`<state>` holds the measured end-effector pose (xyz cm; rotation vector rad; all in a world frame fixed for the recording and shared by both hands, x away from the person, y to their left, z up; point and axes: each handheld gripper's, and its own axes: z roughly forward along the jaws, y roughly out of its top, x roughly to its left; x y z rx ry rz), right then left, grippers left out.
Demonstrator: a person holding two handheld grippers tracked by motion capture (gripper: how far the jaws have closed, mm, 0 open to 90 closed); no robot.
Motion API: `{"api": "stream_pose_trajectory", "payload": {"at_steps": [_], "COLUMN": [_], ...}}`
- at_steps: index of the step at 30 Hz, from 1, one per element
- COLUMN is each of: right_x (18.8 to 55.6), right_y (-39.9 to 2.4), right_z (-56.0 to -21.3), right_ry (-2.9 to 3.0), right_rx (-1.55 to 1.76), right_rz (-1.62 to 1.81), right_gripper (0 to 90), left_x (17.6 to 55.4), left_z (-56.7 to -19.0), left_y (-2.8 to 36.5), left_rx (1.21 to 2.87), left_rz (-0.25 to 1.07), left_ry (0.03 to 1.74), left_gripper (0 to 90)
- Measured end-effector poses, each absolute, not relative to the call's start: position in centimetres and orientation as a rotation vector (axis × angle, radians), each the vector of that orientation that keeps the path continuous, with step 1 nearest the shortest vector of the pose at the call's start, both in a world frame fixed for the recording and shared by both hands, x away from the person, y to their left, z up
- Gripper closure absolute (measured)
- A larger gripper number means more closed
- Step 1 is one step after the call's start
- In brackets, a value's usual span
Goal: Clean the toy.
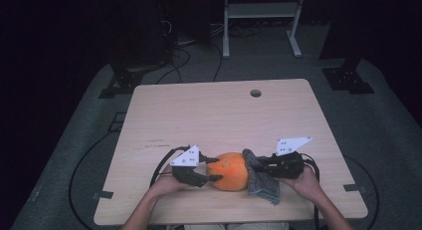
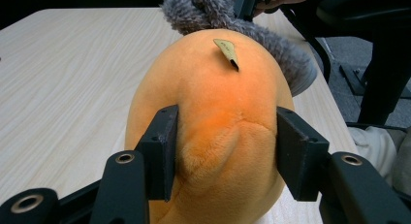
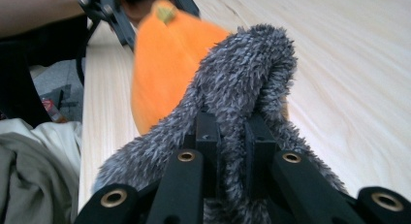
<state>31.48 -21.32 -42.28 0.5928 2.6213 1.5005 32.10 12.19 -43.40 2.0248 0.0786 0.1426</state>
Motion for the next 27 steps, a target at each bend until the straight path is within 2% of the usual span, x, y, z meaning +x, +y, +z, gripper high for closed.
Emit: {"api": "stream_pose_trajectory", "payload": {"at_steps": [4, 9, 12, 20, 23, 27], "right_x": [31.0, 30.6, 30.8, 30.8, 30.4, 29.9], "right_y": [-21.5, -19.0, -18.3, -21.6, -21.6, -19.6], "right_z": [-41.5, -39.4, -39.9, -42.2, -41.3, -39.3], "right_ry": [2.604, 2.573, 2.592, 2.618, 2.596, 2.573], "right_rx": [0.571, 0.452, 0.454, 0.620, 0.596, 0.477], "right_rz": [1.559, 1.643, 1.583, 1.463, 1.539, 1.584], "right_gripper": [79.6, 79.6, 79.8, 79.8, 79.7, 79.7], "left_x": [31.9, 31.7, 31.7, 31.8, 31.7, 31.6], "left_z": [-43.4, -43.5, -43.5, -43.4, -43.3, -43.3], "left_y": [11.9, 11.6, 11.8, 11.4, 11.1, 10.6], "left_rx": [2.012, 2.012, 2.016, 1.998, 2.000, 1.998], "left_rz": [0.148, 0.155, 0.157, 0.156, 0.163, 0.163], "left_ry": [0.077, 0.058, 0.062, 0.080, 0.071, 0.063], "left_gripper": [46.5, 46.5, 46.4, 45.2, 45.2, 46.1]}}
